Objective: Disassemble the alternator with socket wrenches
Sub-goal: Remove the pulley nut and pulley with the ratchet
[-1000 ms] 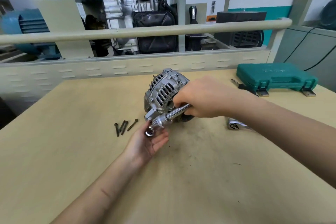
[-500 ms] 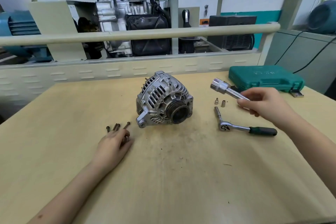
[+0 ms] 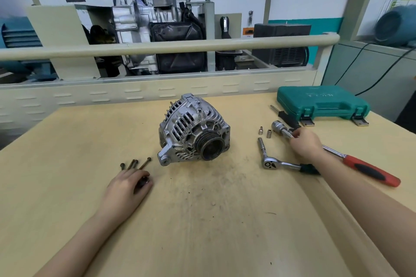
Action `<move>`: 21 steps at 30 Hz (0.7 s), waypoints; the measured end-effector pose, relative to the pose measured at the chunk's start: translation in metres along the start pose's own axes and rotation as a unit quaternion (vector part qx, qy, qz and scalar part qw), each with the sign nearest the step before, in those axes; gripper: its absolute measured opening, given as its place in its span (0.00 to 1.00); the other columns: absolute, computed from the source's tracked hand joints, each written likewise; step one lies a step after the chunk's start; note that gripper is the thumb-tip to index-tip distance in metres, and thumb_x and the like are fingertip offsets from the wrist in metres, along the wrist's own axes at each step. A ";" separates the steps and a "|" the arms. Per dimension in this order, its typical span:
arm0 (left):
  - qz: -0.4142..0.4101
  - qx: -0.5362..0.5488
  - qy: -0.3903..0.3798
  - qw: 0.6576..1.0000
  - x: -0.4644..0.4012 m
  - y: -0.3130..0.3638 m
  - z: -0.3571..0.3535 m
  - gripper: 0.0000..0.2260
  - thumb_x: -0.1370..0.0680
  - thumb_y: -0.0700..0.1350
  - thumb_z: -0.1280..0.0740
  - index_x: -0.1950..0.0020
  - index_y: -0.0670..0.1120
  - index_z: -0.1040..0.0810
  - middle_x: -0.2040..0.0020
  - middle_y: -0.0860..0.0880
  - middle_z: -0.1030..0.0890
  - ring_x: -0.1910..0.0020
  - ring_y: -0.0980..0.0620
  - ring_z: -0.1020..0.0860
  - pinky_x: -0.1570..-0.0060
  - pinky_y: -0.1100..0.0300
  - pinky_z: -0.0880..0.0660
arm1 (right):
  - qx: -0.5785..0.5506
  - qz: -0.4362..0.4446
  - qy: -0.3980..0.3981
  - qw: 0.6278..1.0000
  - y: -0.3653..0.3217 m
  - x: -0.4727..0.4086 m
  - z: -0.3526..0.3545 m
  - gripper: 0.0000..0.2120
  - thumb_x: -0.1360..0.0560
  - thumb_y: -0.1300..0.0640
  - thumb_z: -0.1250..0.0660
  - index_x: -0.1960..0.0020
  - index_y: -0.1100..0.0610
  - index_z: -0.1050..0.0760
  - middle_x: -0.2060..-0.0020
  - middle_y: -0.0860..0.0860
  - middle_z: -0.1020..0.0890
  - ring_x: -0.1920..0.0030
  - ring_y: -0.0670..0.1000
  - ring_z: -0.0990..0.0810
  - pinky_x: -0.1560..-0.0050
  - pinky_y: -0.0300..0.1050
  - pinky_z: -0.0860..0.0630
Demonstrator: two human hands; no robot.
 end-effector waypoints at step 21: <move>-0.004 0.084 0.093 0.992 -0.012 0.025 0.012 0.31 0.30 0.60 0.42 0.37 0.38 0.27 0.40 0.38 0.25 0.40 0.39 0.28 0.41 0.45 0.29 | -0.146 0.201 -0.035 0.968 -0.087 0.074 -0.023 0.19 0.27 0.38 0.42 0.53 0.54 0.28 0.57 0.52 0.21 0.55 0.54 0.22 0.56 0.48 0.25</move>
Point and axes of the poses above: each hand's wrist, its own x-axis away from the middle knuckle, its own z-axis out of the back of the hand, y = z × x, the point moved 2 cm from there along -x, towards the middle knuckle
